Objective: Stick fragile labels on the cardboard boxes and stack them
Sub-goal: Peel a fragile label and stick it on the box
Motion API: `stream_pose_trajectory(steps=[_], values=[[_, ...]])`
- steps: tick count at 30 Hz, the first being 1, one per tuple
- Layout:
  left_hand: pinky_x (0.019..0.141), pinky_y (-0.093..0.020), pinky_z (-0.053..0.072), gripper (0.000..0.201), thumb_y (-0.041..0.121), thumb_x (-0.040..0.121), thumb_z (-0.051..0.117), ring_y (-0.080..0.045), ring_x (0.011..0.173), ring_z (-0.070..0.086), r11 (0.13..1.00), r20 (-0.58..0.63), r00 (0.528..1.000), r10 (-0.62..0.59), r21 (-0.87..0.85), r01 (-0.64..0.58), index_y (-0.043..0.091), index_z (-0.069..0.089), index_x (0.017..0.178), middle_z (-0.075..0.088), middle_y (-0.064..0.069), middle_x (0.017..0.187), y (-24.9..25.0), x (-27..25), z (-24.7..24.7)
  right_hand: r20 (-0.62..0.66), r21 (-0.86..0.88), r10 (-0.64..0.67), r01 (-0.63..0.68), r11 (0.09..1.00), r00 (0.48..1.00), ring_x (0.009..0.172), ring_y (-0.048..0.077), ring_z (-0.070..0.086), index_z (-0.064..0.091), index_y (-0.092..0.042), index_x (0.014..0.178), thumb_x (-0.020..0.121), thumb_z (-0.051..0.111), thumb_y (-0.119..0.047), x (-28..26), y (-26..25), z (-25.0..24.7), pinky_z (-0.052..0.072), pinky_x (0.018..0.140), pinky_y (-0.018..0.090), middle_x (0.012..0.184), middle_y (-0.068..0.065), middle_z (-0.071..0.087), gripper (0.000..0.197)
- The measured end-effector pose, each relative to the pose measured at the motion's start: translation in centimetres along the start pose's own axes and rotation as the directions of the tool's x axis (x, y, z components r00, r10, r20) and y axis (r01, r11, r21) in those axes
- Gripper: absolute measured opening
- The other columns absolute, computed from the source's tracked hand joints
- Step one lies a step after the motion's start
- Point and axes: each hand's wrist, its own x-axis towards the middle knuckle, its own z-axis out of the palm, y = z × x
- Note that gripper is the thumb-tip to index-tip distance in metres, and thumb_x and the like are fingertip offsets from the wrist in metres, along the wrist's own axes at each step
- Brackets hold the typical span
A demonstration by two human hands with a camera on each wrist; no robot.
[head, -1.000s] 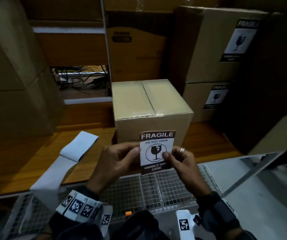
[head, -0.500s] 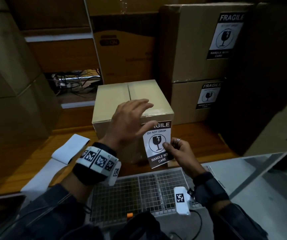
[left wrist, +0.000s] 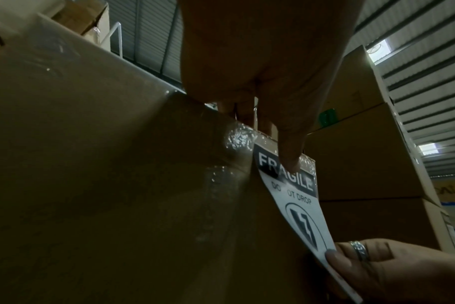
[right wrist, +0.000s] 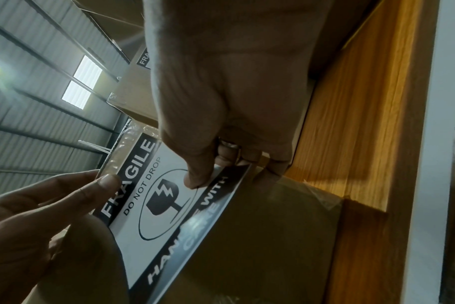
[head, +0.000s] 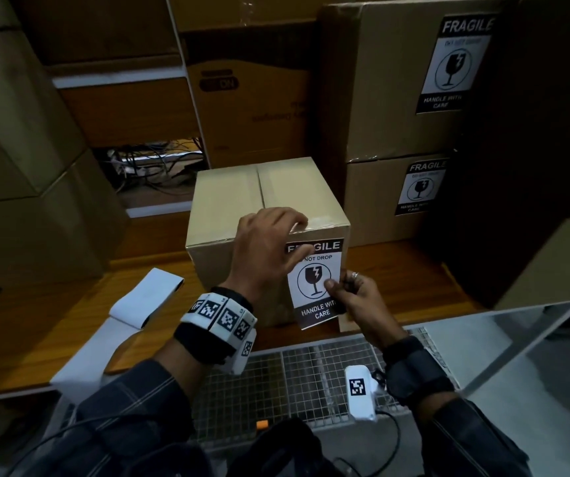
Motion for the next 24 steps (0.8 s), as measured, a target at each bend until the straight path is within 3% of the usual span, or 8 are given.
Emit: stream_pose_trajectory(steps=[5,11,15,18,21,24], values=[[0.095,-0.035,0.036,0.038,0.05,0.085,0.075,-0.016,0.11,0.059,0.999,-0.054,0.998,-0.03,0.014,0.031,0.026,0.062,0.112,0.067,0.006,0.117,0.4,0.3,0.7,-0.007,-0.013,0.004,-0.004,1.0,1.0,0.089,0.015,0.074,0.062,-0.006,0.122,0.101,0.059,-0.015,0.3,0.2,-0.1,0.056,0.064,0.02,0.116,0.013,0.072,0.023],[0.095,-0.037,0.037,0.036,0.047,0.085,0.076,-0.017,0.11,0.059,0.999,-0.062,0.998,-0.029,0.013,0.03,0.027,0.061,0.111,0.066,0.006,0.115,0.3,0.4,1.0,-0.026,0.006,-0.013,0.013,1.0,1.0,0.086,0.017,0.074,0.062,-0.003,0.12,0.1,0.061,-0.017,0.4,0.5,-0.3,0.056,0.063,0.021,0.112,0.014,0.073,0.025],[0.095,-0.038,0.039,0.036,0.046,0.086,0.076,-0.018,0.11,0.059,0.999,-0.061,0.998,-0.026,0.02,0.027,0.027,0.061,0.111,0.066,0.005,0.116,0.2,0.3,1.0,-0.044,0.09,0.0,0.004,0.996,0.999,0.104,0.029,0.073,0.062,-0.004,0.124,0.096,0.066,-0.014,0.6,1.2,-0.2,0.061,0.08,0.036,0.116,0.014,0.073,0.03],[0.095,-0.04,0.039,0.035,0.044,0.086,0.076,-0.019,0.11,0.06,1.0,-0.061,0.998,-0.025,0.012,0.026,0.025,0.062,0.111,0.067,0.004,0.116,0.2,0.2,1.0,-0.065,0.154,0.015,-0.005,0.988,0.998,0.108,0.03,0.073,0.061,-0.005,0.127,0.092,0.069,-0.009,0.5,1.7,0.0,0.06,0.091,0.045,0.117,0.013,0.074,0.036],[0.097,-0.04,0.038,0.035,0.043,0.086,0.076,-0.019,0.112,0.059,0.999,-0.054,0.998,-0.035,0.01,0.036,0.025,0.062,0.112,0.067,0.003,0.117,0.2,0.3,0.8,-0.135,0.187,0.049,-0.023,0.982,0.99,0.103,0.026,0.074,0.059,-0.007,0.128,0.086,0.075,-0.008,0.2,2.3,0.1,0.061,0.085,0.036,0.115,0.012,0.074,0.045],[0.097,-0.04,0.039,0.035,0.044,0.086,0.077,-0.019,0.112,0.059,0.999,-0.057,0.998,-0.038,0.011,0.038,0.025,0.062,0.112,0.067,0.003,0.117,0.2,0.2,0.8,-0.198,0.182,0.097,-0.06,0.981,0.975,0.103,0.024,0.073,0.064,-0.009,0.116,0.086,0.075,-0.008,-0.4,3.6,-0.2,0.058,0.077,0.029,0.112,0.011,0.075,0.032]])
